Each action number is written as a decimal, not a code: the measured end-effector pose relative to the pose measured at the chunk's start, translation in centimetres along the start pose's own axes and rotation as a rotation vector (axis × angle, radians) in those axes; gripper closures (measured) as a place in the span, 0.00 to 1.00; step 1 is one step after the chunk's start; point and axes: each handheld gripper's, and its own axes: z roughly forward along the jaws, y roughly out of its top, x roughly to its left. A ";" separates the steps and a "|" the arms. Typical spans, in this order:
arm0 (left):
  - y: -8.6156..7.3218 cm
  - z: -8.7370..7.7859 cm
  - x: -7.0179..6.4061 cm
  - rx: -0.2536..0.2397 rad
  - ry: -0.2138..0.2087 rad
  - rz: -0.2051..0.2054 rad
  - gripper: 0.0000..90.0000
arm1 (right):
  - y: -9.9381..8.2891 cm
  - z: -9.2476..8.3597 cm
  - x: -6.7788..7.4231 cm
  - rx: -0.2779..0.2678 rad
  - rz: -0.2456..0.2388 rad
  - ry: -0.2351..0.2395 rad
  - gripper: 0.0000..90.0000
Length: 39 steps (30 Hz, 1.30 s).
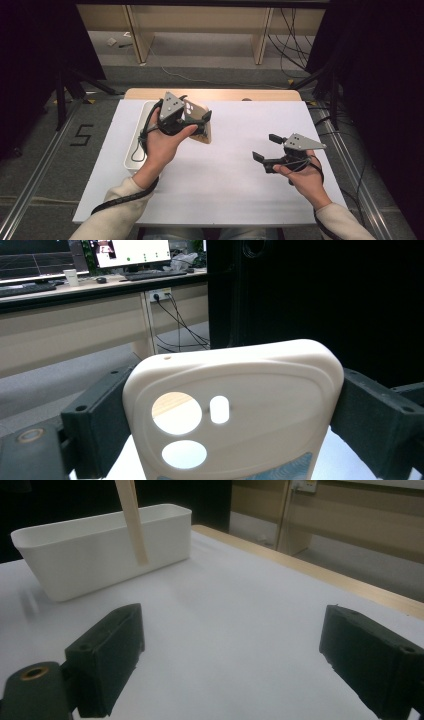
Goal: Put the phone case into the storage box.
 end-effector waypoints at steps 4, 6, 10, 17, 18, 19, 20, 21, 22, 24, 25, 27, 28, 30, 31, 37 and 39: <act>0.1 -0.1 0.2 -0.001 0.005 -0.003 0.11 | 0.0 0.0 0.0 0.003 -0.002 -0.002 0.13; 0.2 -0.2 0.3 -0.002 0.008 -0.005 0.11 | 0.0 0.0 0.0 0.004 0.001 -0.001 0.13; 0.3 -0.3 0.5 -0.003 0.015 -0.001 0.11 | -0.1 0.1 0.0 0.003 0.003 -0.002 0.13; 0.4 -0.4 0.8 -0.003 0.021 -0.003 0.11 | -0.1 0.1 -0.1 0.000 0.002 -0.005 0.13; 0.4 -0.4 0.8 -0.004 0.023 -0.003 0.11 | -0.1 0.1 -0.1 0.000 0.002 -0.005 0.13; 0.4 -0.4 0.9 -0.004 0.025 -0.003 0.11 | -0.1 0.1 -0.1 0.000 0.002 -0.006 0.13; 0.4 -0.4 0.9 -0.004 0.027 -0.003 0.11 | -0.1 0.1 -0.1 0.000 0.003 -0.006 0.13; 0.4 -0.4 1.0 -0.004 0.028 -0.003 0.11 | -0.1 0.1 -0.1 -0.001 0.003 -0.006 0.13; 0.5 -0.5 1.1 -0.004 0.030 -0.002 0.11 | -0.1 0.1 -0.1 0.000 0.003 -0.006 0.13; 0.5 -0.6 1.2 -0.004 0.034 -0.004 0.11 | -0.1 0.1 -0.1 0.000 0.004 -0.006 0.13; 0.6 -0.6 1.2 -0.004 0.034 -0.004 0.11 | -0.1 0.1 -0.1 0.000 0.003 -0.007 0.13; 0.6 -0.7 1.3 -0.005 0.037 -0.005 0.11 | -0.1 0.1 -0.1 0.000 0.003 -0.006 0.13; 0.7 -0.7 1.4 -0.007 0.039 -0.006 0.11 | -0.1 0.1 -0.1 0.000 0.004 -0.006 0.13; 0.7 -0.7 1.5 -0.006 0.041 -0.008 0.11 | -0.1 0.1 -0.1 0.001 0.005 -0.006 0.13; 0.7 -0.8 1.6 -0.005 0.043 -0.006 0.11 | -0.1 0.1 -0.1 0.002 0.005 -0.005 0.13; 0.7 -0.8 1.9 -0.003 0.051 -0.011 0.11 | -0.2 0.1 -0.1 0.006 0.005 -0.005 0.13; 0.8 -0.9 2.0 -0.003 0.055 -0.011 0.11 | -0.2 0.1 -0.1 0.006 0.006 -0.005 0.13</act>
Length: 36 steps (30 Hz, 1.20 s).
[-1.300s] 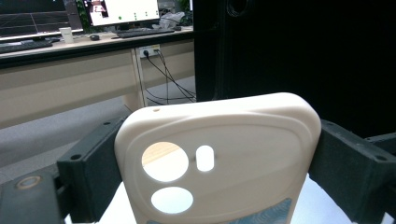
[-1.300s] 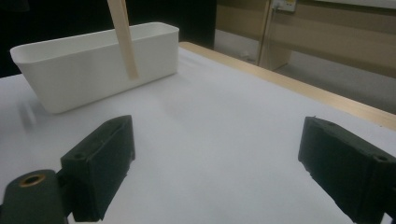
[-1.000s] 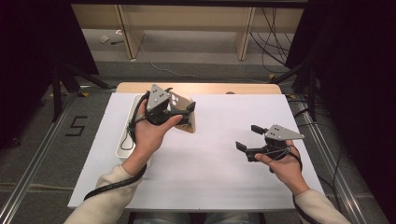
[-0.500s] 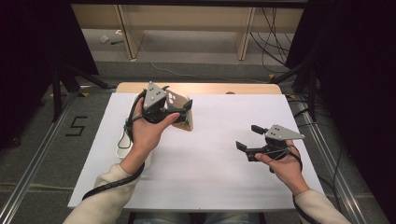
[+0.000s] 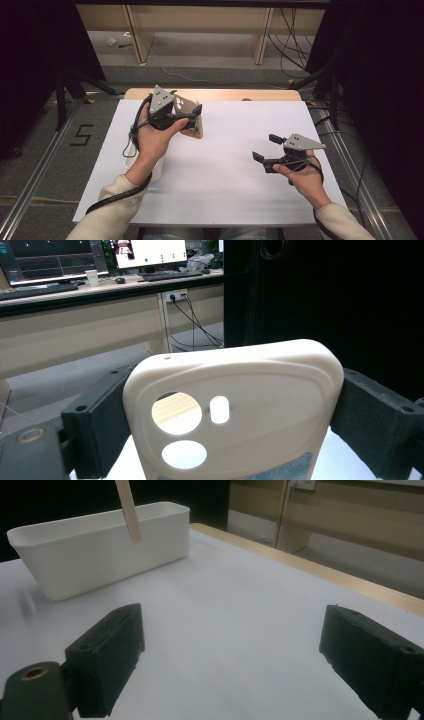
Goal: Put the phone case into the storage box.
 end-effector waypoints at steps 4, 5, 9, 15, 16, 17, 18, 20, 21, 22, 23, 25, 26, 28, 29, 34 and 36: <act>0.2 -0.2 0.3 -0.002 0.008 -0.001 0.11 | 0.0 0.0 0.0 0.001 0.002 0.001 0.13; 0.2 -0.2 0.4 -0.002 0.010 -0.001 0.11 | 0.0 0.0 0.0 0.000 0.003 0.001 0.13; 0.3 -0.3 0.6 -0.005 0.017 -0.004 0.11 | 0.0 0.0 0.0 0.000 0.002 0.001 0.13; 0.4 -0.5 0.9 -0.009 0.028 -0.005 0.11 | 0.0 0.0 0.0 0.001 0.004 0.002 0.13; 0.4 -0.5 1.0 -0.011 0.030 -0.006 0.11 | 0.0 0.0 0.0 0.000 0.003 0.001 0.13; 0.5 -0.6 1.0 -0.011 0.032 -0.004 0.11 | 0.0 0.0 0.0 0.000 0.003 0.001 0.13; 0.5 -0.6 1.1 -0.011 0.035 -0.007 0.11 | 0.0 0.0 0.0 0.000 0.003 0.002 0.13; 0.5 -0.7 1.1 -0.011 0.037 -0.009 0.11 | 0.0 0.0 0.0 -0.001 0.004 0.002 0.13; 0.5 -0.7 1.2 -0.013 0.038 -0.010 0.11 | 0.0 0.0 0.0 -0.003 0.003 0.000 0.13; 0.6 -0.7 1.3 -0.013 0.041 -0.008 0.11 | 0.0 0.0 0.0 -0.003 0.003 0.000 0.13; 0.6 -0.8 1.3 -0.013 0.043 -0.007 0.11 | 0.0 0.0 0.0 -0.004 0.003 0.001 0.13; 0.7 -0.9 1.5 -0.015 0.047 -0.008 0.11 | 0.0 0.0 0.0 -0.003 0.003 0.000 0.13; 0.7 -0.9 1.6 -0.016 0.050 -0.010 0.11 | 0.0 0.0 0.0 -0.003 0.003 0.000 0.13; 0.8 -1.0 1.7 -0.018 0.056 -0.011 0.11 | 0.0 0.0 0.0 -0.003 0.003 0.000 0.13; 0.8 -1.1 1.8 -0.019 0.057 -0.012 0.11 | 0.0 0.0 -0.1 -0.004 0.003 0.000 0.13; 1.0 -1.3 2.2 -0.022 0.072 -0.014 0.11 | 0.0 0.0 0.0 -0.003 0.003 0.000 0.13; 1.0 -1.4 2.4 -0.022 0.078 -0.015 0.11 | 0.0 0.0 0.0 -0.001 0.002 0.001 0.13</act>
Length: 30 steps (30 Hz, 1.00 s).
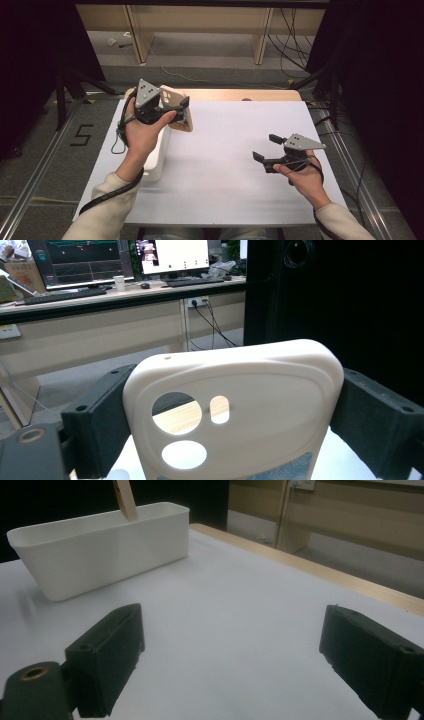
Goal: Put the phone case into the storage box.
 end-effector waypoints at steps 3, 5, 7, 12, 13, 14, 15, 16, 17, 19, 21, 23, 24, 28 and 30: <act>0.2 -0.1 0.5 -0.012 0.013 0.034 0.11 | 0.0 0.0 0.0 -0.002 0.001 -0.001 0.13; 0.2 -0.1 0.5 -0.014 0.014 0.021 0.11 | 0.0 0.0 0.0 -0.002 0.001 0.000 0.13; 0.3 -0.2 0.6 -0.012 0.017 0.008 0.11 | 0.0 0.0 0.0 0.001 0.001 0.001 0.13; 0.3 -0.4 0.8 -0.007 0.025 -0.004 0.11 | 0.0 0.0 0.0 -0.002 0.002 0.001 0.13; 0.3 -0.4 0.8 -0.006 0.027 -0.004 0.11 | 0.0 0.0 0.0 -0.001 0.002 0.001 0.13; 0.3 -0.4 0.8 -0.005 0.029 -0.002 0.11 | 0.0 0.0 0.0 0.000 0.002 0.002 0.13; 0.3 -0.4 0.9 -0.003 0.033 0.002 0.11 | 0.0 0.0 0.0 0.001 0.002 0.001 0.13; 0.3 -0.4 0.9 -0.003 0.036 0.005 0.11 | 0.0 0.0 0.0 0.001 0.002 0.001 0.13; 0.3 -0.4 0.9 -0.003 0.039 0.007 0.11 | 0.0 0.0 0.0 0.000 0.001 0.001 0.13; 0.3 -0.5 1.0 -0.003 0.041 0.008 0.12 | 0.0 0.0 0.0 -0.001 0.002 0.001 0.13; 0.4 -0.5 1.2 -0.001 0.049 0.006 0.12 | 0.0 0.0 0.0 -0.002 0.002 0.000 0.13; 0.4 -0.6 1.3 -0.004 0.051 0.008 0.12 | 0.0 0.0 0.0 -0.003 0.002 0.001 0.13; 0.5 -0.7 1.3 -0.005 0.053 0.006 0.11 | 0.0 0.0 0.0 -0.002 0.002 0.001 0.13; 0.6 -0.8 1.6 -0.009 0.062 0.003 0.12 | 0.0 0.0 0.0 -0.003 0.002 0.001 0.13; 0.6 -0.9 1.7 -0.011 0.066 0.001 0.12 | 0.0 0.0 0.0 -0.003 0.002 0.001 0.13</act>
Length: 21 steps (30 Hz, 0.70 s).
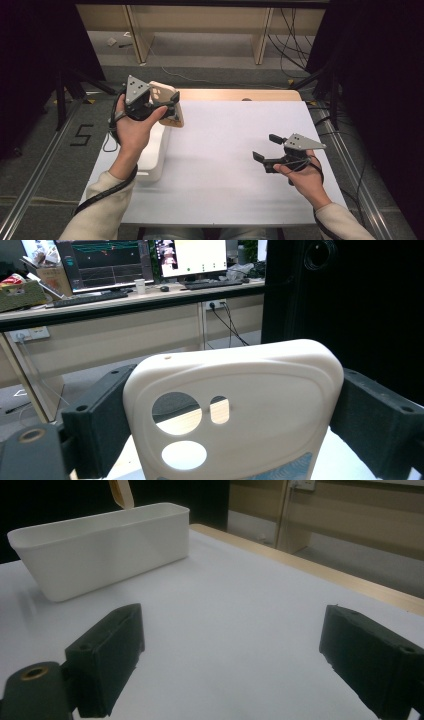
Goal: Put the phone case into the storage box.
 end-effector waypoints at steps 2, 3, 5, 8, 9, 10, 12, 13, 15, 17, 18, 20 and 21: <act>0.0 -0.1 0.1 0.001 0.005 -0.001 0.12 | 0.0 0.0 0.0 0.000 0.000 0.000 0.13; 0.0 -0.1 0.2 0.000 0.007 -0.002 0.12 | 0.0 0.0 0.0 0.003 0.000 0.002 0.13; 0.1 -0.1 0.3 -0.001 0.011 -0.001 0.12 | 0.0 0.0 0.0 0.000 0.000 0.001 0.13; 0.1 -0.2 0.5 -0.001 0.018 -0.003 0.12 | 0.0 0.0 0.0 0.001 0.000 0.000 0.13; 0.1 -0.2 0.6 0.000 0.020 -0.004 0.12 | 0.0 0.0 0.0 0.000 0.000 0.000 0.13; 0.1 -0.2 0.6 -0.001 0.022 -0.004 0.12 | 0.0 0.0 0.0 0.001 0.000 0.000 0.13; 0.1 -0.3 0.7 -0.001 0.024 -0.003 0.12 | 0.0 0.0 0.0 0.002 0.000 0.002 0.13; 0.1 -0.3 0.7 0.000 0.025 -0.002 0.12 | 0.0 0.0 0.0 0.002 0.000 0.002 0.13; 0.1 -0.3 0.8 0.001 0.027 -0.003 0.12 | 0.0 0.0 0.0 0.002 0.001 0.003 0.13; 0.1 -0.3 0.9 0.001 0.030 -0.003 0.12 | 0.0 0.0 0.0 0.001 0.001 0.003 0.13; 0.1 -0.3 0.9 0.001 0.031 -0.004 0.12 | 0.0 0.0 0.0 0.001 0.001 0.002 0.13; 0.1 -0.3 1.0 0.001 0.035 -0.004 0.12 | 0.0 0.0 0.0 0.002 0.001 0.002 0.13; 0.1 -0.3 1.1 0.001 0.037 -0.006 0.12 | 0.0 0.0 0.0 0.002 0.000 0.003 0.13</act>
